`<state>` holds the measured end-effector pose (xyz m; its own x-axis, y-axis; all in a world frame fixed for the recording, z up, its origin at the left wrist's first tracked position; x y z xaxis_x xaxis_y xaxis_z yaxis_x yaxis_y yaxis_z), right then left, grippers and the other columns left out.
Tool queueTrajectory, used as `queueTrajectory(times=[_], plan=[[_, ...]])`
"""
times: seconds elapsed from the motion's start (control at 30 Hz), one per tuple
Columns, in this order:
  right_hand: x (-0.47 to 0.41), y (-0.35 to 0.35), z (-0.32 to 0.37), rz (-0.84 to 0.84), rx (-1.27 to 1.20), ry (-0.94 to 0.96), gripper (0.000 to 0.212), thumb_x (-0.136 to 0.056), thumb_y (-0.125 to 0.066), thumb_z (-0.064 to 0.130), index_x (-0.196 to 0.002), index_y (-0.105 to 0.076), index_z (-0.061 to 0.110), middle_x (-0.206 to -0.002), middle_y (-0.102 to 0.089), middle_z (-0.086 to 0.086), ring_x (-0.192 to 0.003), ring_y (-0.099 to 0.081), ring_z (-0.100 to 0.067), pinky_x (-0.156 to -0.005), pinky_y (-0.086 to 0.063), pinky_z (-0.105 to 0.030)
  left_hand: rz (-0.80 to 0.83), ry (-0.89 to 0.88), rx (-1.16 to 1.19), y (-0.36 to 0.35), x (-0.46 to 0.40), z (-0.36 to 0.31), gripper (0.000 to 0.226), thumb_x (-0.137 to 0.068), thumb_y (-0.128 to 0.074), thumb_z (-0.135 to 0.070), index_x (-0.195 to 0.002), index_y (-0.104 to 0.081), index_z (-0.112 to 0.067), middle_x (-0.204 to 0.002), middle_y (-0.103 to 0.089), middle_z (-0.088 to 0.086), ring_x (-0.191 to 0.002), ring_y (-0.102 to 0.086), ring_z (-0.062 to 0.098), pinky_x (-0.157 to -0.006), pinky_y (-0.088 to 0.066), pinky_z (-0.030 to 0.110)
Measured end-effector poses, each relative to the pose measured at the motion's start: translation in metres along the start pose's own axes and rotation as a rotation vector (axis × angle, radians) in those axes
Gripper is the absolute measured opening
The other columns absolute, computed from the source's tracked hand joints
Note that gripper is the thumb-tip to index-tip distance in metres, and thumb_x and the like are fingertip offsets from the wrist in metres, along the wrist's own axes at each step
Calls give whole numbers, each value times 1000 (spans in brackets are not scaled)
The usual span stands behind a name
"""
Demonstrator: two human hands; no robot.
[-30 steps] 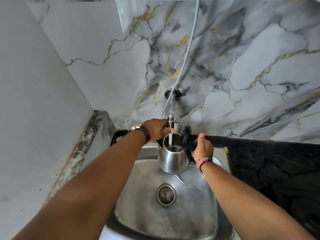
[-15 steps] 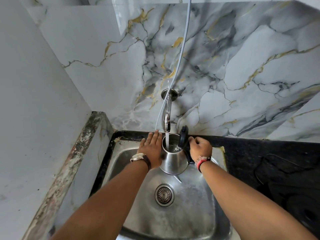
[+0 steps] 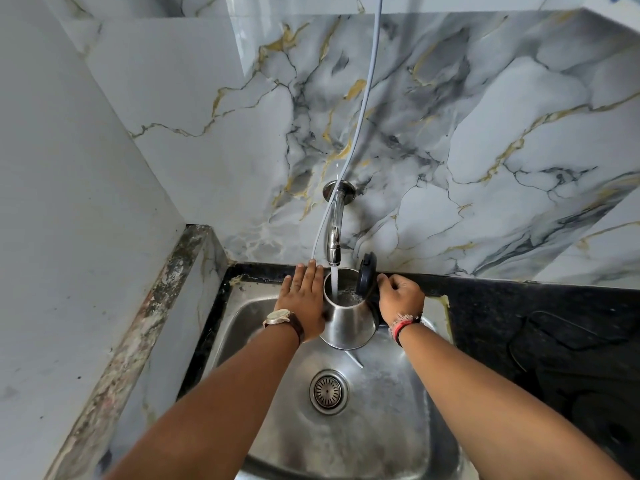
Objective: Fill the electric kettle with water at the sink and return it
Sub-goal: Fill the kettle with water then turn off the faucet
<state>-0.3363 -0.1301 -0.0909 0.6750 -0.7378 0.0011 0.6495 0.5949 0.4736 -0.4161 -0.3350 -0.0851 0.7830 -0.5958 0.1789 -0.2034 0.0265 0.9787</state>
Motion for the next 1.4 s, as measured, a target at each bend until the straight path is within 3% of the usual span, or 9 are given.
queueTrajectory(times=[0.7,0.9,1.03,1.1,1.2,1.27,1.4], plan=[[7,-3,-4,-12,-17,10,52,-88,-67,35,-49,-40,12,-41,-36,3,-48,-33,-18,-49,-31,-34,-6,-27,3,-1,8,3,96,-91,-46,-47,-154,18,-12,-163,21,9,-148,19,28,-119,6,45],[10,-3,-6,-25,-3,3,54,-88,-67,35,-49,-38,13,-40,-38,3,-45,-30,-16,-47,-27,-33,0,-26,-7,4,11,4,83,-91,-37,-30,-156,13,-13,-166,14,8,-149,16,26,-121,3,44],[12,-3,-6,-35,-3,-8,54,-89,-68,34,-48,-40,13,-41,-43,5,-43,-31,-14,-46,-28,-32,-162,-16,190,29,4,6,66,-100,-27,-37,-158,-9,-10,-166,-10,11,-151,-2,26,-122,-5,40],[12,-3,-6,-32,-3,-12,53,-88,-68,34,-48,-41,13,-40,-40,2,-43,-32,-13,-46,-28,-31,-277,-29,361,47,-3,0,63,-104,-26,-48,-155,-25,-11,-161,-28,12,-149,-18,28,-120,-18,42],[13,-2,-4,-31,-2,-11,53,-88,-68,34,-48,-41,12,-41,-38,2,-45,-34,-17,-47,-29,-32,-345,-50,642,66,-11,-13,48,-101,-38,-56,-128,-54,-20,-126,-63,7,-116,-56,27,-93,-47,43],[14,-2,-3,-30,-8,-12,53,-88,-68,34,-48,-40,13,-40,-38,2,-45,-33,-17,-47,-29,-32,-326,5,845,69,-16,-14,37,-97,-46,-57,-107,-60,-24,-102,-70,-2,-93,-63,16,-84,-52,44],[16,-2,1,-34,-11,-14,54,-88,-69,31,-47,-40,13,-39,-38,2,-45,-33,-16,-46,-28,-31,-179,147,1045,71,-27,-7,36,-86,-69,-56,-104,-61,-27,-105,-67,4,-95,-64,24,-89,-53,49]])
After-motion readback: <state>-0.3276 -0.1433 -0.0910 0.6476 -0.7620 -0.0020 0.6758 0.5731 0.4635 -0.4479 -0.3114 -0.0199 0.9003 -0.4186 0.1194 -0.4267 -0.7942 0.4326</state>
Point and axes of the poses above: each hand's wrist, its own x-axis away from the middle knuckle, its own y-axis out of the back of the hand, z = x × y, the point moved 2 cm from there along -x, towards the middle knuckle
